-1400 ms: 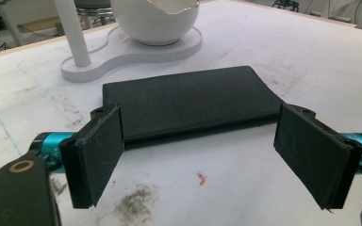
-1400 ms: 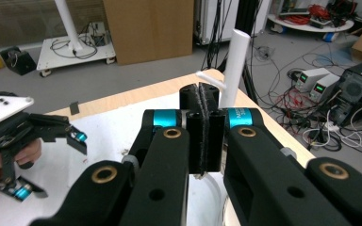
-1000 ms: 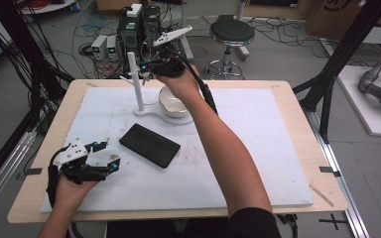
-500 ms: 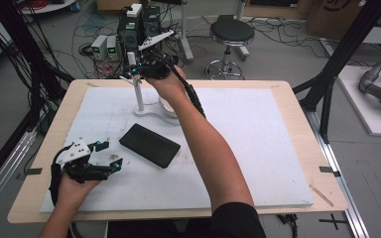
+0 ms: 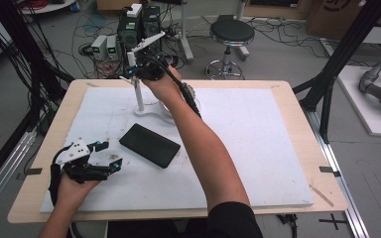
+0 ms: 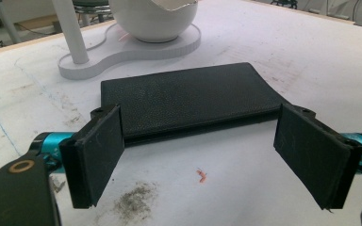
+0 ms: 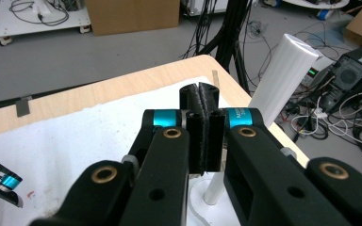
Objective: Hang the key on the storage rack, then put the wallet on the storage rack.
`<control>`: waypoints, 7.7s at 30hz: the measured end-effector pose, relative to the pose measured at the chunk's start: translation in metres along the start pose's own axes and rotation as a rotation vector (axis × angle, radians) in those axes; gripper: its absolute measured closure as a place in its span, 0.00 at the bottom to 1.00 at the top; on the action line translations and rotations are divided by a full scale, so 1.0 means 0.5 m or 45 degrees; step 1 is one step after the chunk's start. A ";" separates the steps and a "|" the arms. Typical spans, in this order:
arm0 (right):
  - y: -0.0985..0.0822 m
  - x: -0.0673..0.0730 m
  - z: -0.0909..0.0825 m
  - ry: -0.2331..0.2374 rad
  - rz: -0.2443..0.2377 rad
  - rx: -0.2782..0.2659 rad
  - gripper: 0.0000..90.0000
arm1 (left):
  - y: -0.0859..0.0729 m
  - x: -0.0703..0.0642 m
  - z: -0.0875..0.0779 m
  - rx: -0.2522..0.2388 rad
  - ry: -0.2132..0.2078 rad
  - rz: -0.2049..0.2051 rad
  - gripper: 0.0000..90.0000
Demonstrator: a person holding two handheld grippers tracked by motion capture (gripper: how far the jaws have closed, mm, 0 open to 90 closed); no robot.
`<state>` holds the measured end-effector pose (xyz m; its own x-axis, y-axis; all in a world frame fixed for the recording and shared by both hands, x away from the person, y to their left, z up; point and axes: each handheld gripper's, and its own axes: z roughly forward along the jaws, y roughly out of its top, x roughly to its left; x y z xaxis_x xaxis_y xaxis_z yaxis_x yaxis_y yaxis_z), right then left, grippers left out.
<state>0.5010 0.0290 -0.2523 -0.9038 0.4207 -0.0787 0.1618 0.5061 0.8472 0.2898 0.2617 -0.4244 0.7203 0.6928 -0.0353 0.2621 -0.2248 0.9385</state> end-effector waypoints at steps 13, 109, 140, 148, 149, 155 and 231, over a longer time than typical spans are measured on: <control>-0.001 0.014 0.012 -0.009 -0.032 0.018 1.00 | 0.001 -0.001 0.001 0.002 -0.001 0.003 0.18; -0.647 0.052 -0.514 -0.240 0.521 -0.247 0.22 | 0.020 -0.003 0.043 -0.007 -0.051 0.034 0.18; -0.434 0.014 -0.206 -0.001 0.376 0.035 0.22 | 0.005 -0.005 -0.009 -0.016 0.007 0.027 0.18; -0.418 0.023 -0.129 0.033 0.372 0.119 0.22 | 0.003 -0.006 -0.009 -0.007 0.005 0.028 0.18; -0.419 0.026 -0.120 0.045 0.385 0.130 0.22 | 0.003 -0.007 -0.008 -0.007 0.003 0.028 0.18; -0.440 0.036 -0.064 0.131 0.447 0.252 0.22 | 0.003 -0.009 -0.006 -0.004 -0.001 0.030 0.18; -0.429 0.117 -0.408 0.240 -0.033 0.014 0.94 | 0.106 -0.050 0.115 -0.091 -0.395 -0.017 0.18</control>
<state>0.3325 -0.2085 -0.3316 -0.9658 0.2592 0.0007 0.1411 0.5235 0.8402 0.3227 0.1928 -0.3935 0.8816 0.4507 -0.1403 0.2347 -0.1606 0.9587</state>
